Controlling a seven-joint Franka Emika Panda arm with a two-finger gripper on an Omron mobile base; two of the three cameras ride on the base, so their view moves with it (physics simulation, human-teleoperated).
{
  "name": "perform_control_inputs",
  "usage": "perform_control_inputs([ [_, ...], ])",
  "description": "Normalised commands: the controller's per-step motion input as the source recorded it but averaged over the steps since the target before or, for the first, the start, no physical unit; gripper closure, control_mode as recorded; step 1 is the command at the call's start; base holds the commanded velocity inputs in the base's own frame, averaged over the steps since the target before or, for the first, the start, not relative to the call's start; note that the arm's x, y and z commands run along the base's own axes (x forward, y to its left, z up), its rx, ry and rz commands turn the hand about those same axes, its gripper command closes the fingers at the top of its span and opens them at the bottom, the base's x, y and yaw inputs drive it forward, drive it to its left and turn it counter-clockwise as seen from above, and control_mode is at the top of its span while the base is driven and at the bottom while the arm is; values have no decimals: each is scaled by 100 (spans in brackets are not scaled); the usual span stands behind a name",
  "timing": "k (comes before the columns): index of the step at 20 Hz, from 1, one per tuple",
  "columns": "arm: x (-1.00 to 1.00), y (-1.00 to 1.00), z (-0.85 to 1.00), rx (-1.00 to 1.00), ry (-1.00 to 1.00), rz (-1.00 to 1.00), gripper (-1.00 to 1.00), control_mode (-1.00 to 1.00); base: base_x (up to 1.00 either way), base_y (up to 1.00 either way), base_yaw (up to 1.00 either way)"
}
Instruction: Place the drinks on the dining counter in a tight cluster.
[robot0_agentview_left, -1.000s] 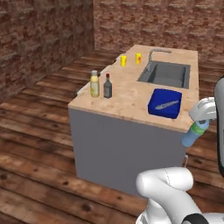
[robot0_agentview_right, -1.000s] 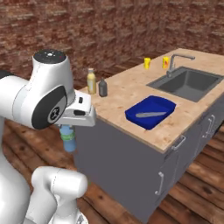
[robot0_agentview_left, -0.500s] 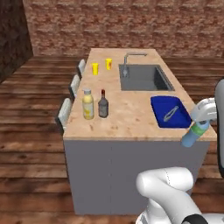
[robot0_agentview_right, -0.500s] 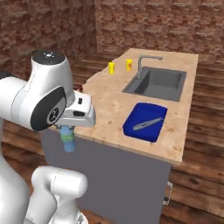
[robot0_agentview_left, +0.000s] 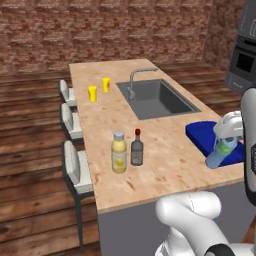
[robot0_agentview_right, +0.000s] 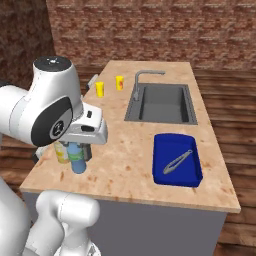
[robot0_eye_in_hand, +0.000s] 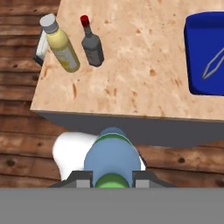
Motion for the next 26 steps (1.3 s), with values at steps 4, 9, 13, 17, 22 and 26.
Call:
perform_control_inputs([
  [4, 0, 0, 0, 0, 0, 0, 100, 100, 0, 3, -4],
  [9, 0, 0, 0, 0, 0, 0, 100, 100, 0, 0, 0],
  [13, 0, 0, 0, 0, 0, 0, 100, 100, 0, 0, 0],
  [17, 0, 0, 0, 0, 0, 0, 100, 100, 0, 0, 0],
  [22, 7, 1, 0, 0, 1, 0, 100, -100, 0, 0, 0],
  [26, 54, 8, 0, -1, 15, 0, 100, -100, 0, 0, 0],
])
